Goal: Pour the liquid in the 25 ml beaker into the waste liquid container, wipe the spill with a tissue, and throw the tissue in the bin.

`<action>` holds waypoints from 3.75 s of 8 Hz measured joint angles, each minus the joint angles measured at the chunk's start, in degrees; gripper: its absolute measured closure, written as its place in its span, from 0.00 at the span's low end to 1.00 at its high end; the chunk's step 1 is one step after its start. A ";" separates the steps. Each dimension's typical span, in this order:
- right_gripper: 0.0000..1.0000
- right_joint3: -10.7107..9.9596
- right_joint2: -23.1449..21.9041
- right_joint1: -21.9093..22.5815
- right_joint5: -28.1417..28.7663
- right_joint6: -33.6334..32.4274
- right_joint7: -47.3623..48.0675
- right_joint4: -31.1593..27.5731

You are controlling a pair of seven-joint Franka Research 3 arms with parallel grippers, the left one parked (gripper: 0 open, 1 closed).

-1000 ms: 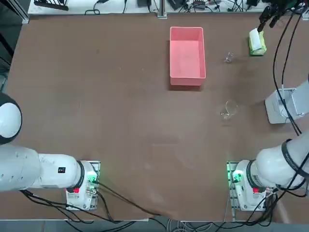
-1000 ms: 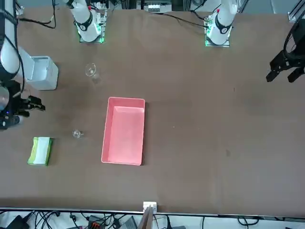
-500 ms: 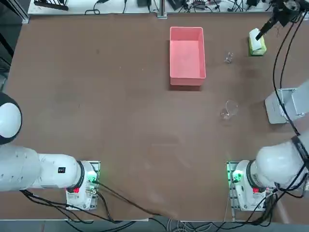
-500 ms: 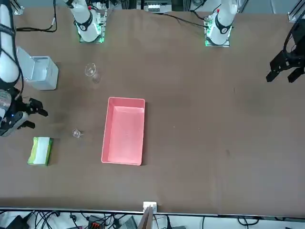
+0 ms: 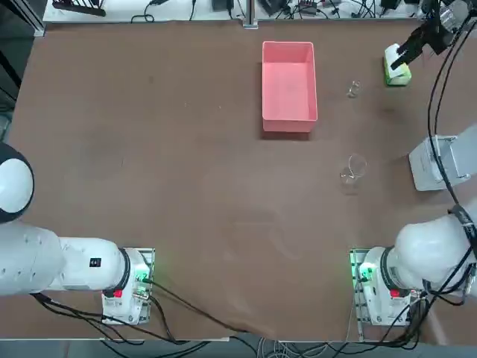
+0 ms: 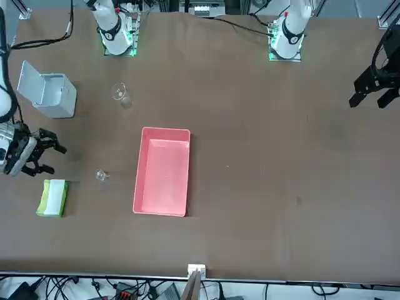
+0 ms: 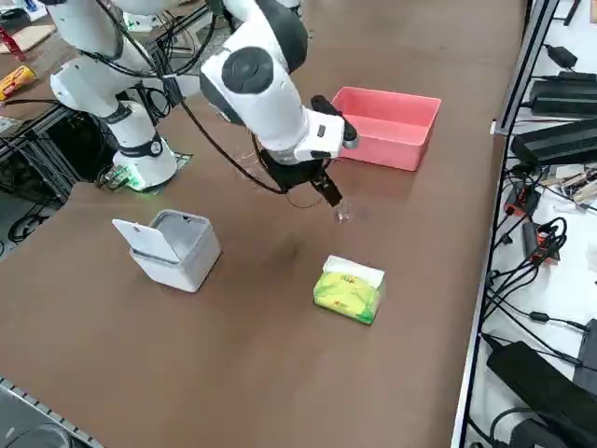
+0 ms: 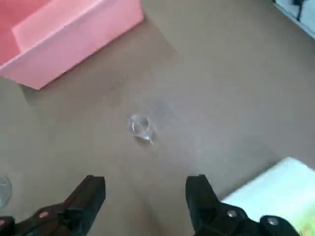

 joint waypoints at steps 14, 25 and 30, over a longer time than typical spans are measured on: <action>0.00 0.02 15.88 -5.65 22.01 -6.95 -44.42 1.95; 0.00 0.69 24.67 -3.11 26.69 -7.62 -48.37 8.25; 0.00 0.69 26.26 -2.64 27.23 -7.60 -48.45 9.95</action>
